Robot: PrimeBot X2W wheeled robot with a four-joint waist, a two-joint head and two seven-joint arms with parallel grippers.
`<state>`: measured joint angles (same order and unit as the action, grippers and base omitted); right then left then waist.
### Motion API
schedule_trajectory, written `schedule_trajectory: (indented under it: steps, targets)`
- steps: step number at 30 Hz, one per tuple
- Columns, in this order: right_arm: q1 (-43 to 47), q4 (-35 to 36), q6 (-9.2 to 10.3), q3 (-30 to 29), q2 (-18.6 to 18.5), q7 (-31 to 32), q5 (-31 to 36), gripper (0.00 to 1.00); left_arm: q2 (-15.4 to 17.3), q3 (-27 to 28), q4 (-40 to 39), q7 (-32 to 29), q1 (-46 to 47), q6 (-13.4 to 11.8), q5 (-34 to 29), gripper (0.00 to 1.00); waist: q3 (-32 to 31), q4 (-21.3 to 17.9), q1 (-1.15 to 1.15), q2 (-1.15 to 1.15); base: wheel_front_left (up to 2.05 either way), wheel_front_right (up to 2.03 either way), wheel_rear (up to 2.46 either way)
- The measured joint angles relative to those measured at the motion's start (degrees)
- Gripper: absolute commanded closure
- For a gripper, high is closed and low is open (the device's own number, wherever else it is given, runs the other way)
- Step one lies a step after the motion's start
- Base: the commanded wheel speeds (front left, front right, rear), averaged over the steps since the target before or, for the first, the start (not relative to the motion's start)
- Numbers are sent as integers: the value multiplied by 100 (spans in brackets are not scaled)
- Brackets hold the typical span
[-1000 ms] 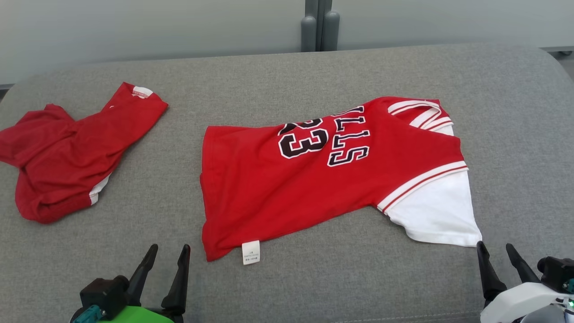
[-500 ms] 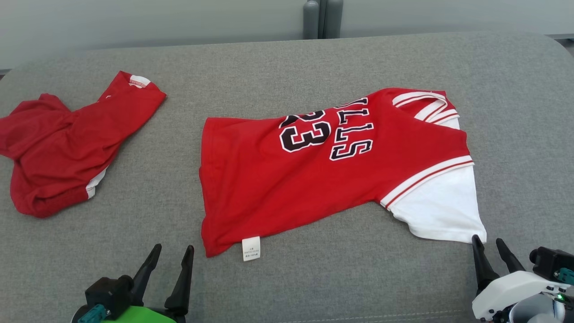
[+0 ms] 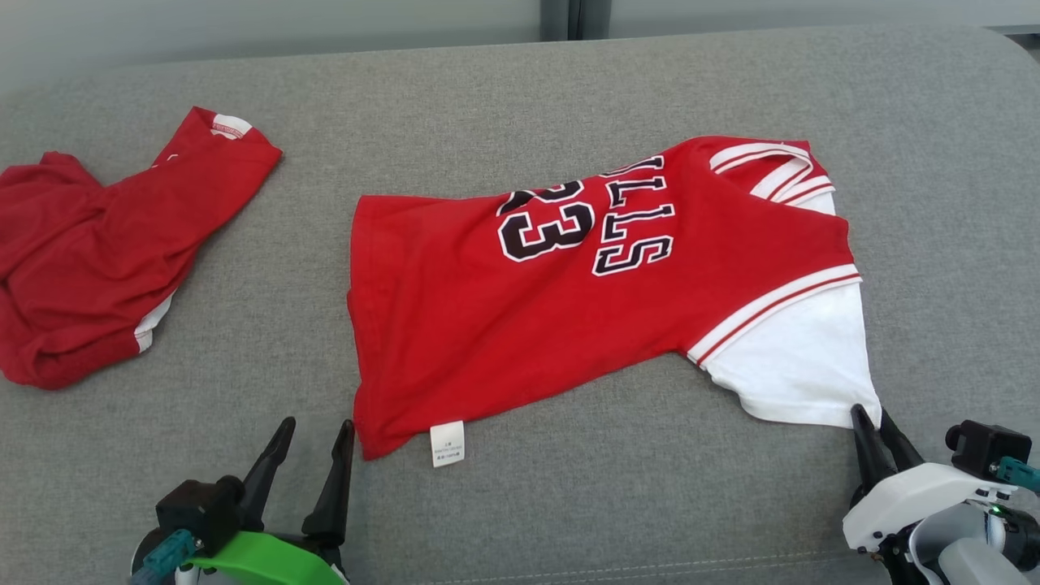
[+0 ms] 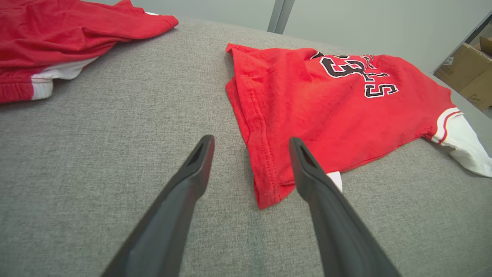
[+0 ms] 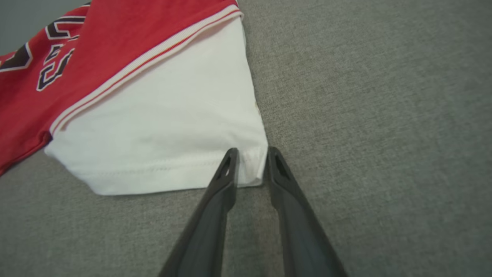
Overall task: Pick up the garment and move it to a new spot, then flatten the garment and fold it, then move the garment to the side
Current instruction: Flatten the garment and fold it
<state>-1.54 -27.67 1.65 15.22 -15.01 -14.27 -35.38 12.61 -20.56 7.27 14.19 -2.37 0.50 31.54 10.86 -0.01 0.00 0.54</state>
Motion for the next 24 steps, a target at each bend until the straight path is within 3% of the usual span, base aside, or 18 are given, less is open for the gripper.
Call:
schedule_trajectory:
  steps: [1,2,4,6,13,20,23,24]
  targets:
    - [-31,-47,-16,4,26,0,-8,79,-33,4,1,-1,20,0,13,0,21,-1,0,0,0,0,0]
    - [-48,-80,-44,12,40,-8,-9,86,-80,8,9,-3,36,0,58,0,42,0,0,0,0,0,0]
    - [-86,-158,-118,20,49,-18,-9,89,-156,15,65,-38,42,5,225,0,70,-1,0,0,0,0,0]
    - [-137,-232,-175,34,55,-35,-33,100,-235,22,120,-119,42,12,383,0,92,-5,0,0,0,0,0]
    - [-239,-377,-316,3,54,-58,-41,100,-443,-71,276,-464,68,226,776,0,154,-14,0,0,0,0,0]
    - [-409,-499,-411,-33,43,-57,-33,100,-469,-116,441,-671,320,253,902,1,198,-29,0,0,0,0,0]
    - [-450,-550,-435,-32,48,-58,5,100,-459,-120,556,-727,360,253,903,13,200,-42,0,0,0,0,0]
    - [-475,-572,-463,-30,48,-57,15,100,-459,-123,573,-773,360,254,909,24,203,-52,0,0,0,0,0]
